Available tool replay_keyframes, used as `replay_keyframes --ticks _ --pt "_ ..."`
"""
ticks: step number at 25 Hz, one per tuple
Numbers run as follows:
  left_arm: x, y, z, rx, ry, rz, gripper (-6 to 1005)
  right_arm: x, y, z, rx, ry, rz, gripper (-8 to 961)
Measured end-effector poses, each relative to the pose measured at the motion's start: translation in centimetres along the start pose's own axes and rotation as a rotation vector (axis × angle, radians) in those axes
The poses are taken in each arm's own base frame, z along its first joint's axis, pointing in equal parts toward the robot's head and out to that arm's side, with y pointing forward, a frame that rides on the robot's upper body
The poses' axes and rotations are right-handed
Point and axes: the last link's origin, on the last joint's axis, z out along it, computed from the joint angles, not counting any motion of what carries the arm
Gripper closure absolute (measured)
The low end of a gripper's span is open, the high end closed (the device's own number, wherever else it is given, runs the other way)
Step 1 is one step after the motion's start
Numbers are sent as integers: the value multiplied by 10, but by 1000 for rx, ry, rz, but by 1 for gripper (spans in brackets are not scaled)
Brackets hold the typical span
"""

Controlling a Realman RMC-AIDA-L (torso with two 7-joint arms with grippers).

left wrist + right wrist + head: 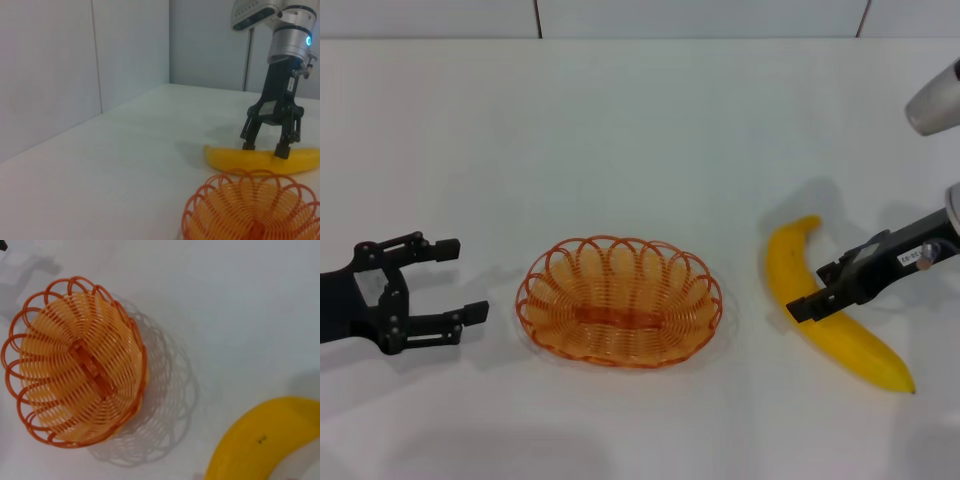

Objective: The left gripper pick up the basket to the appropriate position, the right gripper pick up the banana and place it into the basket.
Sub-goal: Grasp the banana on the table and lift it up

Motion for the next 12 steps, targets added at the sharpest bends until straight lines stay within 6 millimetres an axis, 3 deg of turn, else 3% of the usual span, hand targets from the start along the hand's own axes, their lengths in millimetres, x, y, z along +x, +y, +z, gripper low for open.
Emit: replay_keyframes --ticks 12 --pt "1 0 1 -3 6 0 134 0 0 2 -6 5 27 63"
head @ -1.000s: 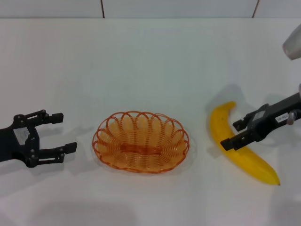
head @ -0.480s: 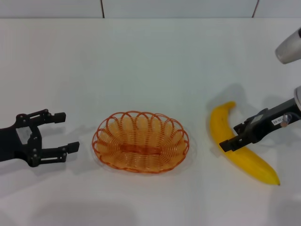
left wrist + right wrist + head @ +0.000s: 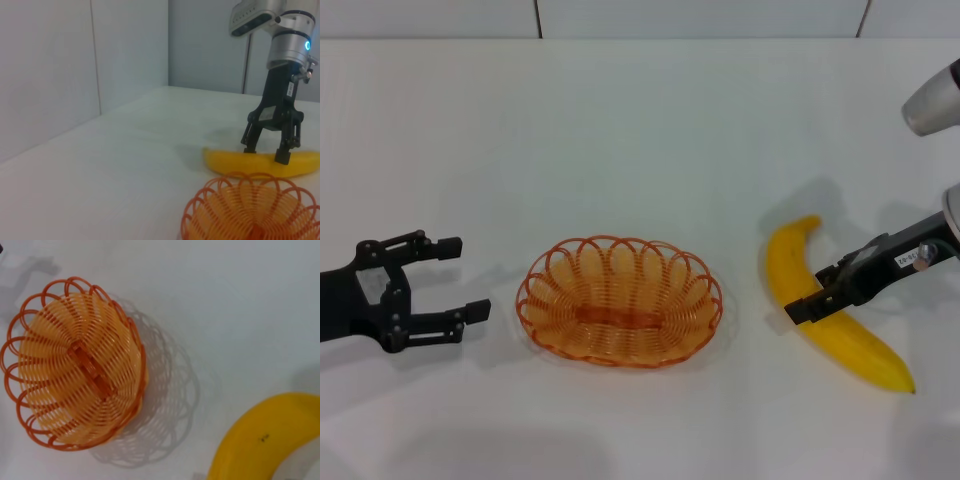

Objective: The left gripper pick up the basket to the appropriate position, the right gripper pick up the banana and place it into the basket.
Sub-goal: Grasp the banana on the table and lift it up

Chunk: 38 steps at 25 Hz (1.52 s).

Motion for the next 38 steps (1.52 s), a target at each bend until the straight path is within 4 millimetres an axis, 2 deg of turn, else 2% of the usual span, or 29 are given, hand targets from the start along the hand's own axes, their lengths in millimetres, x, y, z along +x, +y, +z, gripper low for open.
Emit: replay_keyframes --ticks 4,9,17,23,29,35,38 --pt "1 0 0 1 4 6 134 1 -1 1 1 6 5 63" --pt "1 0 0 0 6 7 134 1 -1 2 3 11 5 128" --pt "0 1 -1 2 6 4 134 -2 0 2 4 7 -6 377" --pt "0 1 -1 3 6 3 134 -4 -2 -2 13 -12 0 488" --pt "-1 1 -3 5 4 1 134 -11 -5 -12 44 -44 -10 489" --pt "-3 3 -7 5 4 -4 134 -20 -11 -38 100 -138 -14 490" --pt "-5 4 -10 14 8 -12 134 -25 -4 -45 76 -168 -57 491"
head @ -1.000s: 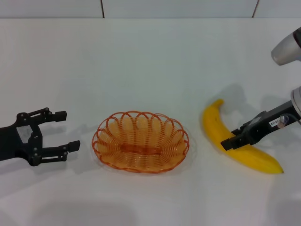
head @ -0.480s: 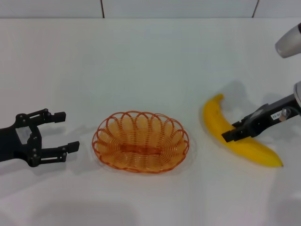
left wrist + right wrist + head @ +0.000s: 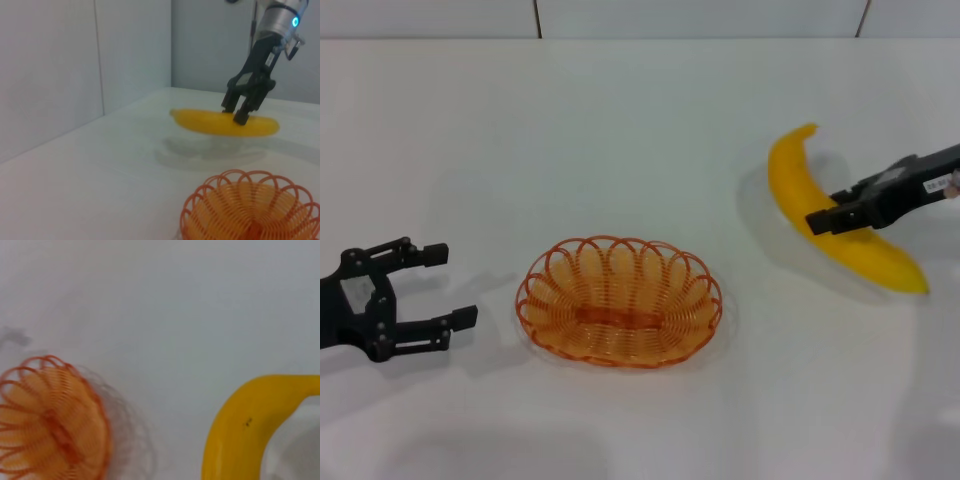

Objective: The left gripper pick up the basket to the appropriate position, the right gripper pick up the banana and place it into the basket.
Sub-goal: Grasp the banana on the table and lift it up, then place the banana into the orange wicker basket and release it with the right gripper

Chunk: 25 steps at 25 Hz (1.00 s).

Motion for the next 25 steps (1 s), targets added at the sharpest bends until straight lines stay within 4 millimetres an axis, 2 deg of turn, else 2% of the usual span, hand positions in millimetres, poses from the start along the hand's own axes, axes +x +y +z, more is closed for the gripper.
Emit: replay_keyframes --ticks 7,16,21,25 --pt "-2 2 -3 -3 1 -9 134 -13 35 1 -203 -66 -181 490" --pt "-3 4 -11 -17 -7 4 134 -34 82 23 -389 -86 -381 488" --pt "-3 4 -9 -23 -10 10 134 -51 100 41 -405 -64 -467 489" --pt "-3 4 -8 -23 -12 10 134 -57 108 62 -344 -43 -532 489"
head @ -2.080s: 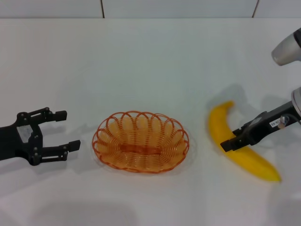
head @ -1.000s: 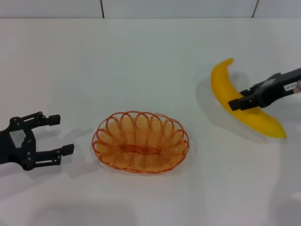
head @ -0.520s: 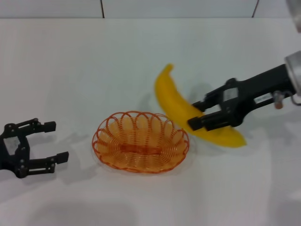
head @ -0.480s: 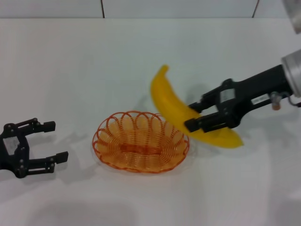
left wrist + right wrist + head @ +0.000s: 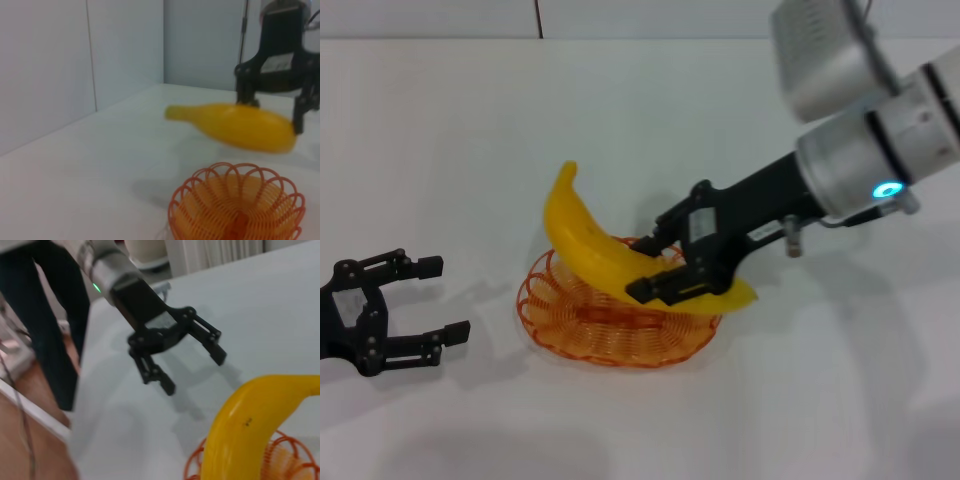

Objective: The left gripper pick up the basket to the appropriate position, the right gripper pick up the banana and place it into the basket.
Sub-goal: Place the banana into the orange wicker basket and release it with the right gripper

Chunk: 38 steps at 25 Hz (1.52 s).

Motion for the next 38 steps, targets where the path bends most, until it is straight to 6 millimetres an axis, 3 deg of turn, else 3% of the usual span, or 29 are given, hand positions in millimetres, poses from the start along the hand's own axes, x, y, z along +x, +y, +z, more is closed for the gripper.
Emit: replay_keyframes --ticks 7,15,30,38 --pt "0 0 0 3 -1 -1 134 -7 2 24 50 10 -72 489" --pt "-2 1 -3 10 -2 -8 134 -24 26 24 50 7 -187 490" --pt "0 0 0 6 4 -5 134 -17 19 21 82 54 -147 488" --pt "1 -1 2 2 8 -1 134 -10 16 24 86 85 -115 416"
